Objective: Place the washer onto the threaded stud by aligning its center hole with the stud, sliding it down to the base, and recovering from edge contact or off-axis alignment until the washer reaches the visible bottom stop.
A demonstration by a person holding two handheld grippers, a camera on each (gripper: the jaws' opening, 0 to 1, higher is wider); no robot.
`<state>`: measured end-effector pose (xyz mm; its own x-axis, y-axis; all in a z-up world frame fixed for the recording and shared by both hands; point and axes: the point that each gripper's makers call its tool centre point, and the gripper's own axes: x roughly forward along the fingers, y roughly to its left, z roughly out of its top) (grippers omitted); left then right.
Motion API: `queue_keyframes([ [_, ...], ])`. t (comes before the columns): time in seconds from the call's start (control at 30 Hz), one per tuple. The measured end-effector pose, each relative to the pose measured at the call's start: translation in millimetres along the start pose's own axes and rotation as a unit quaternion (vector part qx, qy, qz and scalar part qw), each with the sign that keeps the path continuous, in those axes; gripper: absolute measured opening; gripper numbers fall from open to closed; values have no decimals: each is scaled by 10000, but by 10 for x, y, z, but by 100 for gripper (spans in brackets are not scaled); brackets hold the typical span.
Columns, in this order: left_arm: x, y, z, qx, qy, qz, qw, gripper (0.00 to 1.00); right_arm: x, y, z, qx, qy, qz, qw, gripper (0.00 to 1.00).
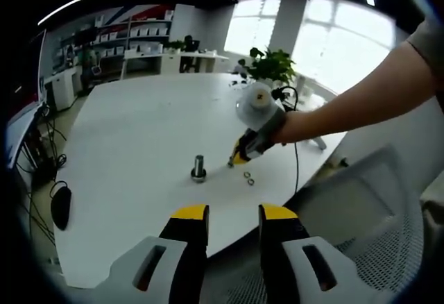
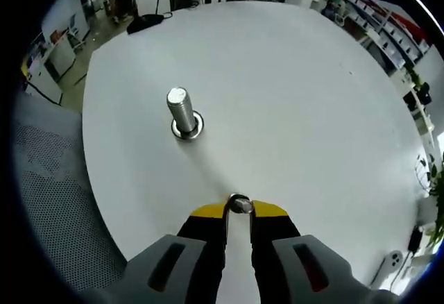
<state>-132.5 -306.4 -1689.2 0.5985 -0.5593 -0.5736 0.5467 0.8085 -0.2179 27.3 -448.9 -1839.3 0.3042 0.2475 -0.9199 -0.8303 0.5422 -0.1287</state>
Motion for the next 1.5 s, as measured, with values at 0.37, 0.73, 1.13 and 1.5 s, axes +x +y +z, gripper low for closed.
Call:
queue_keyframes([
  [0.37, 1, 9, 4, -11, -3, 5, 10000, 26, 47, 16, -71, 139, 97, 147, 9997, 14],
  [0.73, 2, 6, -1, -8, -1, 14, 10000, 26, 6, 46, -97, 419, 99, 208, 9989, 15],
  [1.13, -11, -2, 26, 15, -69, 9, 10000, 26, -111, 157, -302, 543, 242, 211, 9980, 15],
  [1.5, -5, -40, 0, 100, 9, -57, 9999, 26, -102, 292, -410, 387, 332, 255, 9984, 15],
])
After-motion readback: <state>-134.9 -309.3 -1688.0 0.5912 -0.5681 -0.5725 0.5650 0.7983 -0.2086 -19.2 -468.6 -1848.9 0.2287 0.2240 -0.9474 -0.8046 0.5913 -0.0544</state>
